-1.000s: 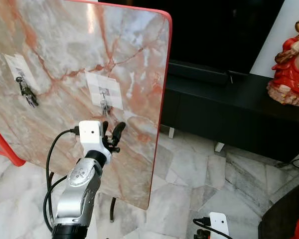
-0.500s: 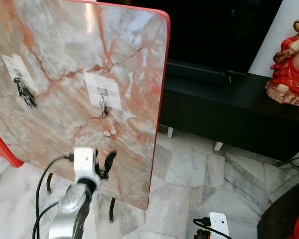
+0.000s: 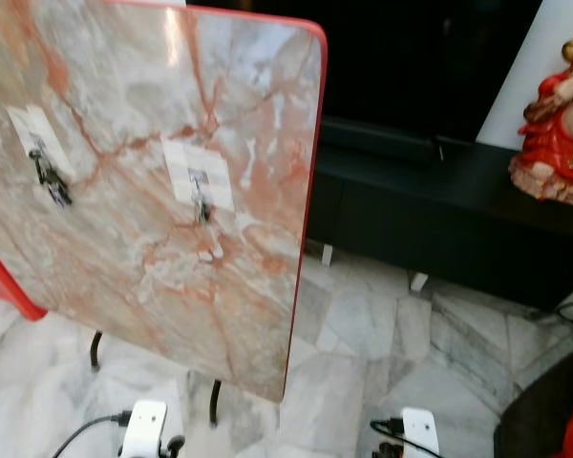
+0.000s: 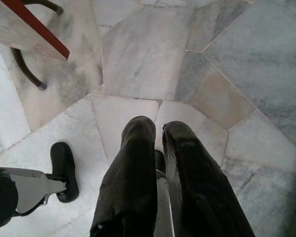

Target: Hang keys on a hook

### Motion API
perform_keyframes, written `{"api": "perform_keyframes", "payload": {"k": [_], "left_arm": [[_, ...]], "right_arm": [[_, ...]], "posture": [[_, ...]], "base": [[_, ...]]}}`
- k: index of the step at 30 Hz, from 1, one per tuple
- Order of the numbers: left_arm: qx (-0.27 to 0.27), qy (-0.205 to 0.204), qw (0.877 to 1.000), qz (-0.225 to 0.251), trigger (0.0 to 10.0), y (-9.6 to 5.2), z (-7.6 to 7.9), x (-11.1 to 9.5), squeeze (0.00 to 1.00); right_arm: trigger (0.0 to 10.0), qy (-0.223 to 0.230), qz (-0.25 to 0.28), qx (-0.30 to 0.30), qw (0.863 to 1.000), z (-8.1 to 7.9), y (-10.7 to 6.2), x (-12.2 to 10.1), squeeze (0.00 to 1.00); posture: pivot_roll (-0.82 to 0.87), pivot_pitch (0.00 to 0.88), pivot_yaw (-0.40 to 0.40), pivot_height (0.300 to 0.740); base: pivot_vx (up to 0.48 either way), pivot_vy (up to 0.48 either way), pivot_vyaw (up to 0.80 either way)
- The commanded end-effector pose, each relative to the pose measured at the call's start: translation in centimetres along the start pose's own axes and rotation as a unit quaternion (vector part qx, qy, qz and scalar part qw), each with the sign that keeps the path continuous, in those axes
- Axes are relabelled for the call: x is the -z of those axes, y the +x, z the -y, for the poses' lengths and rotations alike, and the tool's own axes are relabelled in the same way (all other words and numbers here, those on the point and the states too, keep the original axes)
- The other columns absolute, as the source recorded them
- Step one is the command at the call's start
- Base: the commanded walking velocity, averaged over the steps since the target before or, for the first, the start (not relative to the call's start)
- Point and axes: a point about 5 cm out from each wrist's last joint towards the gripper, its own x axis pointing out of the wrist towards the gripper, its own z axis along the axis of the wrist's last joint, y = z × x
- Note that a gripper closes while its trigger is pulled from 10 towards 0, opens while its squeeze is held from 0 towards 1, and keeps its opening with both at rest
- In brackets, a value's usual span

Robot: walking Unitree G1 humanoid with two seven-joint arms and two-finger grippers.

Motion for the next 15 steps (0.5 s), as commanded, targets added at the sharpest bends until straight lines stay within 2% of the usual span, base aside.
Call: {"api": "perform_keyframes", "payload": {"k": [1, 5, 8, 10, 15], "left_arm": [[-0.024, -0.016, 0.999, -0.043, 10.0, -0.4, -0.1, 2.4, 0.00], [-0.037, -0.007, 0.997, -0.060, 10.0, -0.6, 0.2, 3.3, 0.00], [-0.043, -0.002, 0.997, -0.062, 10.0, -0.6, 0.4, 3.4, 0.00], [-0.053, 0.018, 0.997, -0.058, 10.0, -0.4, 0.4, 3.0, 0.00], [-0.052, 0.024, 0.997, -0.049, 10.0, -0.2, 0.5, 2.4, 0.00]], "right_arm": [[10.0, 0.005, -0.006, 0.003, 1.000, 0.0, 0.0, 0.3, 0.00], [10.0, 0.010, -0.005, 0.005, 1.000, -0.1, 0.0, 0.3, 0.00], [10.0, 0.011, -0.006, 0.008, 1.000, 0.0, 0.0, 0.4, 0.00], [10.0, 0.018, -0.005, 0.012, 1.000, 0.0, -0.1, 0.4, 0.00], [10.0, 0.021, -0.004, 0.014, 1.000, 0.0, -0.1, 0.4, 0.00]], "posture": [[0.00, 0.000, -0.051, 0.740], [0.00, 0.000, -0.054, 0.740], [0.00, 0.000, -0.055, 0.740], [0.00, 0.000, -0.053, 0.740], [0.00, 0.000, -0.047, 0.740]], "base": [[0.000, 0.000, 0.00], [0.000, 0.000, 0.00], [0.000, 0.000, 0.00], [0.000, 0.000, 0.00], [0.000, 0.361, 0.00]]}}
